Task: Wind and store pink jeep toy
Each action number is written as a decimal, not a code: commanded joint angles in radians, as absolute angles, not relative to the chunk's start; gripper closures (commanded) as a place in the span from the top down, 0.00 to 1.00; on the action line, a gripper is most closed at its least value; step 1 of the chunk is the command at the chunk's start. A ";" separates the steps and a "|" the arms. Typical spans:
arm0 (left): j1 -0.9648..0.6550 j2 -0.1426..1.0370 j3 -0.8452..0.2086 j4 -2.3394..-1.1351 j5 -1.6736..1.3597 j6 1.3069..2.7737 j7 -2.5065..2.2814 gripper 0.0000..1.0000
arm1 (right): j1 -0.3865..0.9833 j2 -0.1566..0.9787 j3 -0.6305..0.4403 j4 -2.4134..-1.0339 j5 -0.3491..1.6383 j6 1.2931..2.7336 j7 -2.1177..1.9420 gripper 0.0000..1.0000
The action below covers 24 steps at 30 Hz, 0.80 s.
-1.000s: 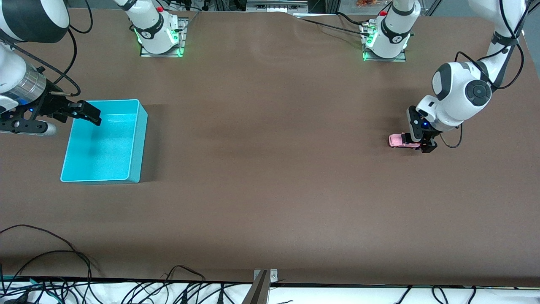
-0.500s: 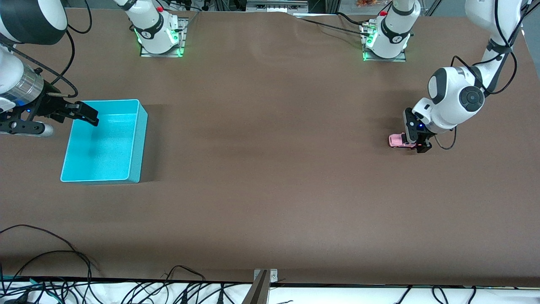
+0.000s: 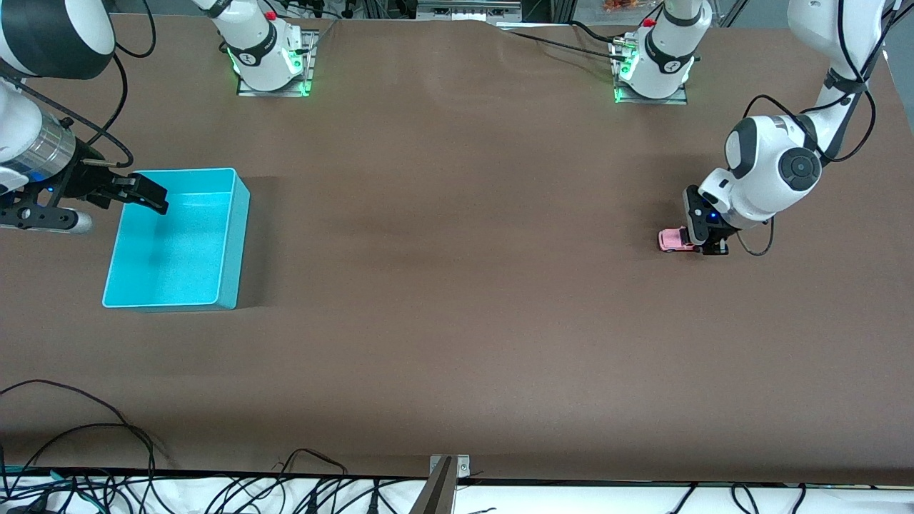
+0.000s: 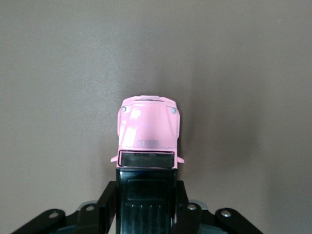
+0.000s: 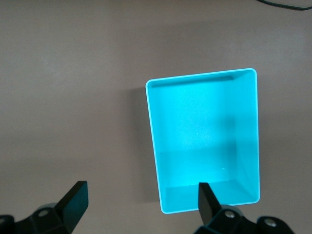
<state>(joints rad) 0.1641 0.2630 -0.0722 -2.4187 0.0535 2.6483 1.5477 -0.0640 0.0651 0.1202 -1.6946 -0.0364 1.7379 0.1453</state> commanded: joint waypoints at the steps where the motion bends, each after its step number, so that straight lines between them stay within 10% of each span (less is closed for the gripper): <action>1: 0.170 0.265 -0.077 -2.395 0.037 2.649 1.589 0.00 | -0.067 0.060 0.124 -1.695 -0.049 1.729 0.150 1.00; 24: 0.110 0.258 -0.155 -2.344 0.037 2.591 1.345 0.00 | -0.069 0.060 0.123 -1.695 -0.049 1.727 0.152 1.00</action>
